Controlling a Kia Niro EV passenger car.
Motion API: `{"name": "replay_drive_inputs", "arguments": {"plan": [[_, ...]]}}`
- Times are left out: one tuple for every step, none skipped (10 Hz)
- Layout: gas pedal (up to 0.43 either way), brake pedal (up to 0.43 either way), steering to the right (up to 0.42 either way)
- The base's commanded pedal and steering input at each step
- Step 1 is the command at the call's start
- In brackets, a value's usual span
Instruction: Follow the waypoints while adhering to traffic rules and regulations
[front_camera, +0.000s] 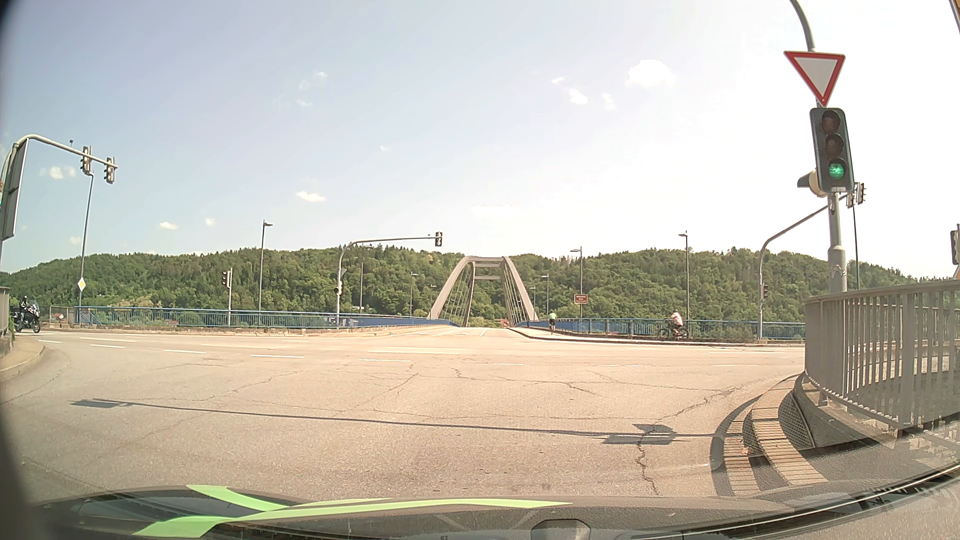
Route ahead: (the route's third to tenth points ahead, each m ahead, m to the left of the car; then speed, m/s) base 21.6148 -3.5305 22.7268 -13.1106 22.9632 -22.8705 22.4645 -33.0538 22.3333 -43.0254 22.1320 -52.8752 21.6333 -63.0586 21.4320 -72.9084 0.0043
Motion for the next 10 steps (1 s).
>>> {"name": "replay_drive_inputs", "arguments": {"plan": [[0.0,0.256,0.027],[0.0,0.25,0.027],[0.0,0.25,0.027],[0.0,0.256,0.028],[0.0,0.256,0.027],[0.0,0.256,0.028],[0.0,0.256,0.027],[0.0,0.256,0.027],[0.0,0.25,0.027],[0.0,0.25,0.027]]}}
